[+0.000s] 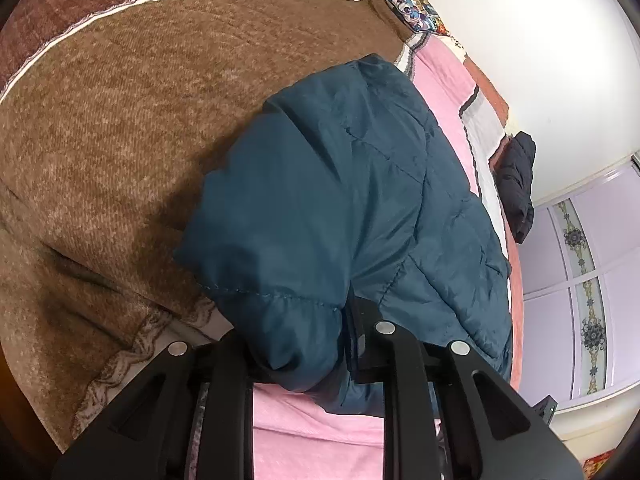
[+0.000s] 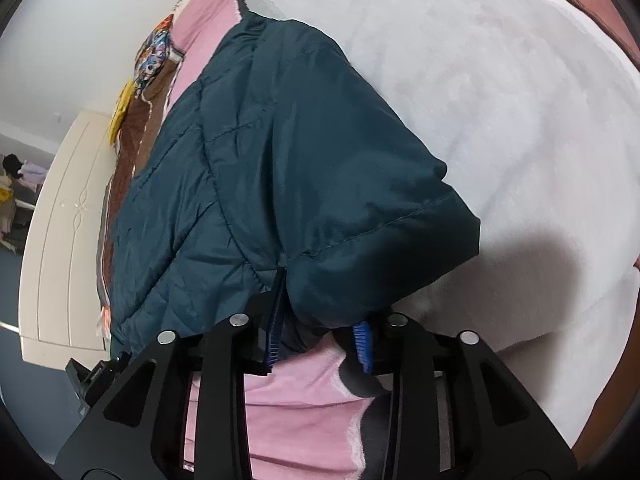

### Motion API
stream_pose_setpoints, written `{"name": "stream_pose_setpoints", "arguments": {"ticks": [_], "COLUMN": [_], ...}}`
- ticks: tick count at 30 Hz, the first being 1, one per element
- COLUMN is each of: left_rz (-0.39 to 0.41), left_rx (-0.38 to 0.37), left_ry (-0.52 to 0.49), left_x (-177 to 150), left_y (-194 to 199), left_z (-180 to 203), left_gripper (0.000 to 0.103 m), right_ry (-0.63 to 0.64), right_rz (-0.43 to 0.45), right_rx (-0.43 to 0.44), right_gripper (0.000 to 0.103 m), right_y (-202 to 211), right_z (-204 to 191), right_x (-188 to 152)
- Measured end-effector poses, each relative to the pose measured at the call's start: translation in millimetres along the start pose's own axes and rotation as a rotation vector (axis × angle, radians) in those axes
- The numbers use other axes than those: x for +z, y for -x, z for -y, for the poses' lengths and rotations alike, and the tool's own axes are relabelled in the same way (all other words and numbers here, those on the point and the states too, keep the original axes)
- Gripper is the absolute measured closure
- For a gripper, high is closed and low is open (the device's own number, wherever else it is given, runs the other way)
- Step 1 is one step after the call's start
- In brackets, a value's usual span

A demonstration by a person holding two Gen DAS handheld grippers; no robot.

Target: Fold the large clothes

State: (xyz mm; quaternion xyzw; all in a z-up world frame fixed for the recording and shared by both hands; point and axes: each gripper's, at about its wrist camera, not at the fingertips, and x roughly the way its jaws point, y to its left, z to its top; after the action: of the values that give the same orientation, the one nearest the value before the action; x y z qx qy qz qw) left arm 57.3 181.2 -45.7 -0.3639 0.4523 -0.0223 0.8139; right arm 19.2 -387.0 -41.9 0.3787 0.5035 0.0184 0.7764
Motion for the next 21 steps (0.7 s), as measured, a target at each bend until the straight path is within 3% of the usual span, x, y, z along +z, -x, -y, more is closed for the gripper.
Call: {"name": "stream_pose_setpoints", "arguments": {"ticks": [10, 14, 21], "left_rz": [0.001, -0.004, -0.003], "left_rx": [0.006, 0.027, -0.02], "left_ry": [0.005, -0.015, 0.036], "left_x": [-0.7, -1.3, 2.7], "left_y": [-2.9, -5.8, -11.7], "left_z": [-3.0, -1.3, -8.4], "left_gripper": [0.071, 0.055, 0.044], "right_ry": [0.008, 0.032, 0.08], "right_rz": [-0.022, -0.031, 0.019], "right_rx": [-0.038, -0.071, -0.154], "right_gripper": [0.059, 0.058, 0.058], "right_y": [5.4, 15.0, 40.9], "right_z": [2.6, 3.0, -1.3], "right_x": [-1.3, -5.9, -13.6]}}
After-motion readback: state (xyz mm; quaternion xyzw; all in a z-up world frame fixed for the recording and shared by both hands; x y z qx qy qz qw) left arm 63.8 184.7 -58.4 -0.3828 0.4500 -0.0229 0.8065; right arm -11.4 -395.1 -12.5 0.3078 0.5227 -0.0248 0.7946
